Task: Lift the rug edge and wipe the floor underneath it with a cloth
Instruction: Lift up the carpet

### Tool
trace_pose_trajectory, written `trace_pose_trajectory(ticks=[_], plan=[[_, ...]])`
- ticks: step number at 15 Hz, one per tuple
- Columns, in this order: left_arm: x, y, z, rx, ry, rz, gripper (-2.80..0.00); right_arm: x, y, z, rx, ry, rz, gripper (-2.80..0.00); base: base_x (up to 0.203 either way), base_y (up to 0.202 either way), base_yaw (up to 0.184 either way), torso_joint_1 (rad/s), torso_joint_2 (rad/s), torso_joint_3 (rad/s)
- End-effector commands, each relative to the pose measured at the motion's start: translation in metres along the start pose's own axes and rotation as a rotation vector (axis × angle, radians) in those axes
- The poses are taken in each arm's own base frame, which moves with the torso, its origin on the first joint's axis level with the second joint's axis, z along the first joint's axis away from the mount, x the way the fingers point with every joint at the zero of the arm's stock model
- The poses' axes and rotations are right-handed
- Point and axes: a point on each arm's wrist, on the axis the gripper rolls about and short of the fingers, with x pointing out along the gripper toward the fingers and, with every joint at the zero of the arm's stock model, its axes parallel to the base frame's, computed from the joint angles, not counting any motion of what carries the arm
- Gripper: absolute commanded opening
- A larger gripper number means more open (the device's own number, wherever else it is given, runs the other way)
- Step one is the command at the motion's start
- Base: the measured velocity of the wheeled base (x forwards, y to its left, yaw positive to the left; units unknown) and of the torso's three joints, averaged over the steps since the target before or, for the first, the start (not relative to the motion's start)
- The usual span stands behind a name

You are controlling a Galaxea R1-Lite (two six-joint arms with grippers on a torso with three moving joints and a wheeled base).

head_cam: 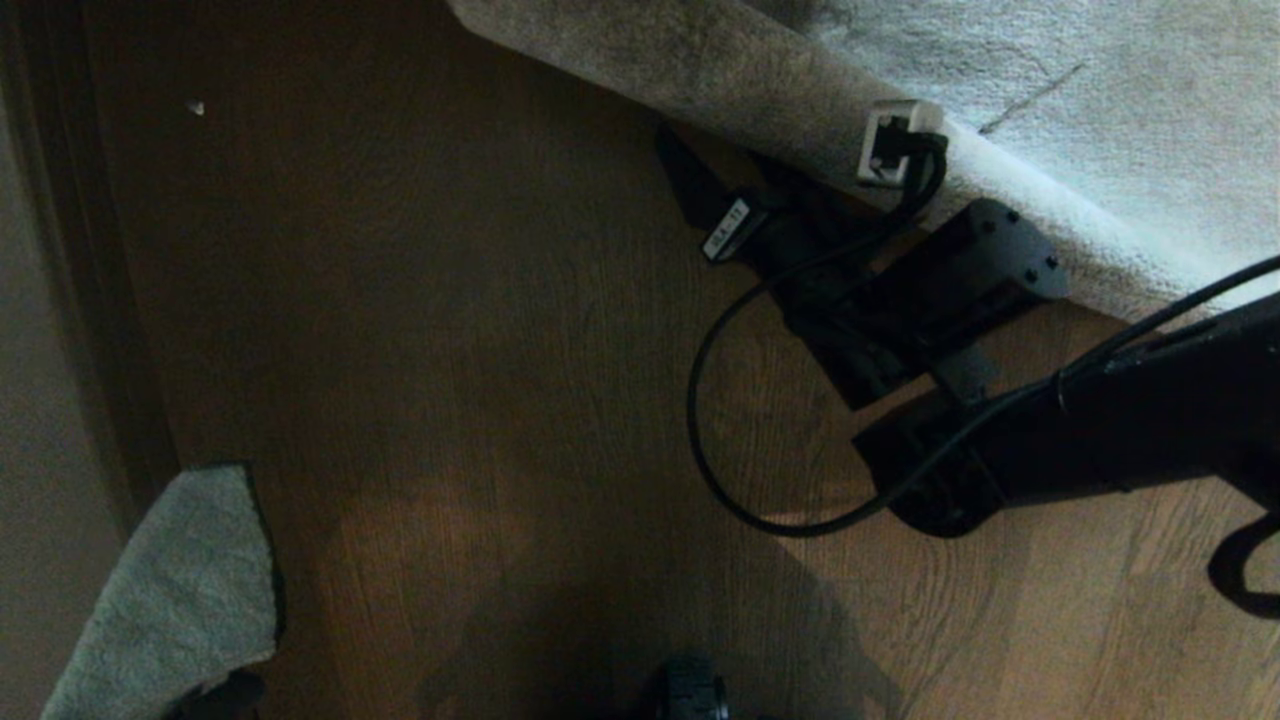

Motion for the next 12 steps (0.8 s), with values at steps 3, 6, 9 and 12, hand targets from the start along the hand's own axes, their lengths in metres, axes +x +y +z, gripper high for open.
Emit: trace_pose_trajectory(ticks=[3, 6, 9, 12], plan=[[0.000, 0.000, 0.000, -0.001, -0.001, 0.001, -2.80, -0.003, 0.039, -0.011, 0.105, 0.011, 0.079, 0.00, 0.000, 0.000, 0.000, 0.000, 0.00, 0.000], [0.000, 0.000, 0.000, -0.001, -0.002, 0.001, -2.80, -0.007, 0.056, -0.026, 0.173, 0.046, 0.103, 0.00, 0.000, 0.000, 0.000, 0.000, 0.00, 0.000], [0.000, 0.000, 0.000, -0.001, -0.001, 0.001, -2.80, -0.010, 0.055, -0.044, 0.170, 0.065, 0.097, 0.00, 0.000, 0.000, 0.000, 0.000, 0.00, 0.000], [0.000, 0.000, 0.000, -0.001, -0.001, 0.001, -2.80, -0.012, 0.053, -0.054, 0.164, 0.082, 0.061, 0.00, 0.000, 0.000, 0.000, 0.000, 0.00, 0.000]])
